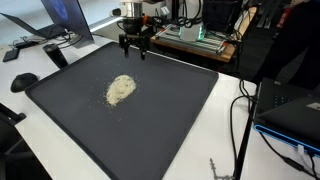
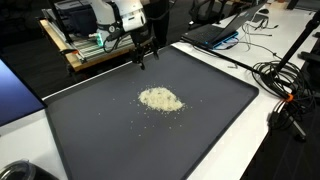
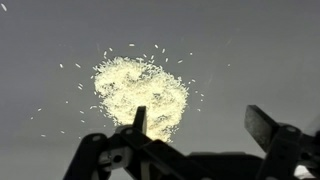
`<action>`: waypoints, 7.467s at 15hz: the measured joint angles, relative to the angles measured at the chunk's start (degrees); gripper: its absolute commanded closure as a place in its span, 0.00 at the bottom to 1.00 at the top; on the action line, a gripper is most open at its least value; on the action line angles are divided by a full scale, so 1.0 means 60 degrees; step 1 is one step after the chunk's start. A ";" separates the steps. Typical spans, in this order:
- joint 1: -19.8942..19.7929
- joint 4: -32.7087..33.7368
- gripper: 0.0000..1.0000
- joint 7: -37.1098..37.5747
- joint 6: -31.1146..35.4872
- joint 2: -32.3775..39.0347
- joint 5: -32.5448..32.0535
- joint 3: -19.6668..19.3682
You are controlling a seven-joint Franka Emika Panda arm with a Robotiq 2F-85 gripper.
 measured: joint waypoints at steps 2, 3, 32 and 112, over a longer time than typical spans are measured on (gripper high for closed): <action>0.0096 -0.0016 0.00 0.0752 0.0176 0.0042 -0.0902 -0.0112; 0.0177 -0.0038 0.00 0.1171 0.0315 0.0068 -0.1393 -0.0195; 0.4875 0.1734 0.00 1.1281 -0.4206 0.0614 -1.5421 -0.2672; -0.0896 0.5665 0.00 0.2136 -0.5635 0.2556 -0.7572 0.1357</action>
